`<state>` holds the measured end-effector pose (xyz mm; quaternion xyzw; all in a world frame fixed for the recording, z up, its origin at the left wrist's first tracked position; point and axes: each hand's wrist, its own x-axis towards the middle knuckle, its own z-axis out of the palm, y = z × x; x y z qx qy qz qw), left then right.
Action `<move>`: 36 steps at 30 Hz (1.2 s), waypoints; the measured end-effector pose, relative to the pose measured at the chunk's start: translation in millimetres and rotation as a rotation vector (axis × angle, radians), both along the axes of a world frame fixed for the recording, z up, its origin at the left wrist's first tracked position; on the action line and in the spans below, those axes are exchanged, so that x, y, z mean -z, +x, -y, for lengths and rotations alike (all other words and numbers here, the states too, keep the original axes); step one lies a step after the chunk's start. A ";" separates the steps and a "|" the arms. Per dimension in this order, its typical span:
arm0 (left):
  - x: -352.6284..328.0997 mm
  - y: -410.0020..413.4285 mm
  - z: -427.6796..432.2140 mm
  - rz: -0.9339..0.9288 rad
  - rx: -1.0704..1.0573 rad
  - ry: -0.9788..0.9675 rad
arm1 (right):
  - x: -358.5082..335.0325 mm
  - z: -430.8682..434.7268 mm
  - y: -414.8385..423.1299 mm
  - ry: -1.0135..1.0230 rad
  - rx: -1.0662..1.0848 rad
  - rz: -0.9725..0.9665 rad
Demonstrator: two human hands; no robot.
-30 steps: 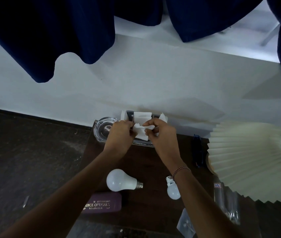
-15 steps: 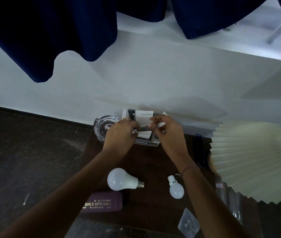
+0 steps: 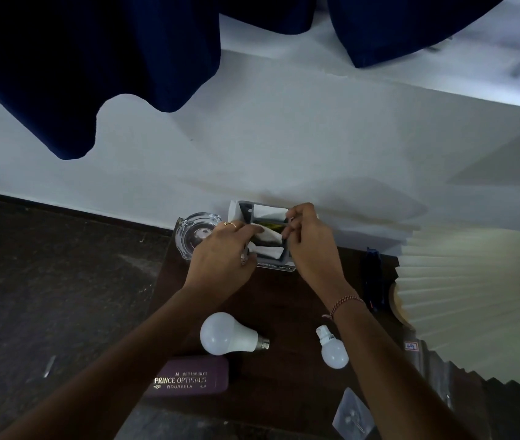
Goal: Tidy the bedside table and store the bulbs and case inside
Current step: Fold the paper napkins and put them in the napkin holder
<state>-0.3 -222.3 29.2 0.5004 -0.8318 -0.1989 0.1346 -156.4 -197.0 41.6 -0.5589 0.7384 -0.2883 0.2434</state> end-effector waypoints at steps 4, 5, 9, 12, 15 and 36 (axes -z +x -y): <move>-3.7 0.7 -1.0 -0.020 0.003 -0.020 | -0.3 0.7 -6.1 -0.022 0.056 -0.026; -4.4 0.5 -1.0 -0.022 0.004 -0.018 | -0.8 1.9 -6.7 -0.037 0.058 -0.019; -6.8 -1.8 -0.9 -0.010 0.015 -0.007 | -1.7 7.8 -3.5 -0.023 -0.021 -0.033; -8.2 -3.6 -1.1 -0.001 0.014 -0.008 | 1.0 7.6 -0.5 0.003 -0.122 -0.042; -8.3 -1.8 -2.1 0.009 0.010 -0.016 | 1.6 0.0 1.1 -0.051 -0.171 -0.075; -7.7 3.3 -20.3 0.068 -0.052 -0.132 | 8.0 -25.1 2.4 -0.089 0.023 -0.081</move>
